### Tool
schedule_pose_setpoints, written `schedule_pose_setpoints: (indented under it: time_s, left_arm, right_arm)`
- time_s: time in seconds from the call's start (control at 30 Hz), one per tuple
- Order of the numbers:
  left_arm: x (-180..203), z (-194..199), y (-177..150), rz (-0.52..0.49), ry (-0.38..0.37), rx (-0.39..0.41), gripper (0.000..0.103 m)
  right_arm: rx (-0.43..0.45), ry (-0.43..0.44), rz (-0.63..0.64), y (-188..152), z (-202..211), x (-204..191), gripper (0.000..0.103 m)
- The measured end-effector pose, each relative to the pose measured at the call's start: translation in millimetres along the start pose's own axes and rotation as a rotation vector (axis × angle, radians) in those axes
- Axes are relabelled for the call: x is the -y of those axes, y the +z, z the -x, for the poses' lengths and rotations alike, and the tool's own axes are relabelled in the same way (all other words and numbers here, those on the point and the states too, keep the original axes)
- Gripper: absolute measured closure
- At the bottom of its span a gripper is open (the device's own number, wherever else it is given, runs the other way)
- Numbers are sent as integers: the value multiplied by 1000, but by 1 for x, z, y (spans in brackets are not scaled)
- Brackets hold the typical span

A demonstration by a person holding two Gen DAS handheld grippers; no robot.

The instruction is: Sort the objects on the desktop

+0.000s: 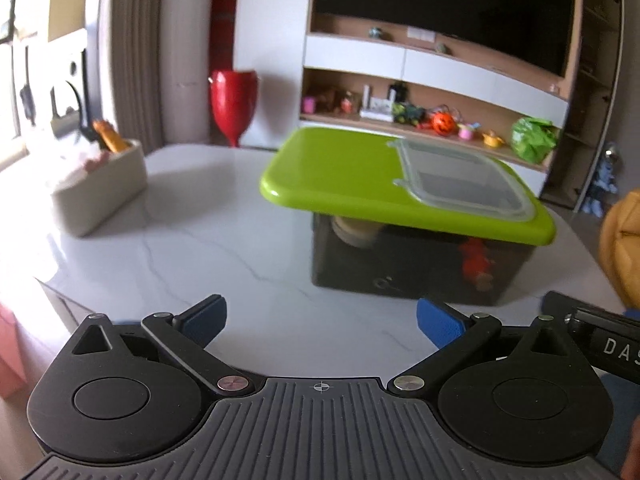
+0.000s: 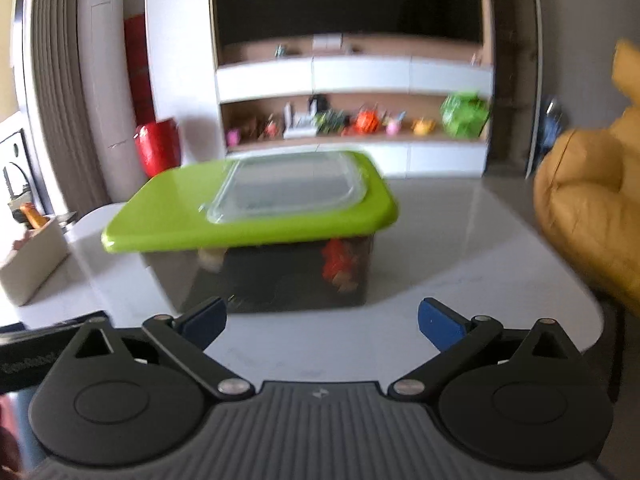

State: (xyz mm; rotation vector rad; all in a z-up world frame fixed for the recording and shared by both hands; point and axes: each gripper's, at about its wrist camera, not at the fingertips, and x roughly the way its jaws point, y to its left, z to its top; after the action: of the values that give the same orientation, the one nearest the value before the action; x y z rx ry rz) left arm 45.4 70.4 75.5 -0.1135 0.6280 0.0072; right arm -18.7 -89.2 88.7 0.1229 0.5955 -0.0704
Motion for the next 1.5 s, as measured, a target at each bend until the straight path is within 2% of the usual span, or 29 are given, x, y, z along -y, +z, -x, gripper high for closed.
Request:
schedule_pose_setpoints:
  time_s: [0.1,0.17,0.33,0.87,1.13,1.5]
  left_arm:
    - [1,7,0,3,2,18,0]
    - [3,9,0,-5,16,25,0]
    - [10,3,-5,-28,21,-23,0]
    - [18,2,-9,-83,57,0,0]
    - [9,2,0,-73,24,1,0]
    - [6,-4,1,-79,32,-14,0]
  right_arm:
    - [-23,74,-51,4,5,8,0]
    - [-5,60,-50,6,9,9,0]
    - [9,9,-13,2,6,4,0]
    - [-24,18,24,-1,-6,0,0]
    - [-32,5,31,-3,-11,0,0]
    - [-34,13,39,-6,-13,0,0]
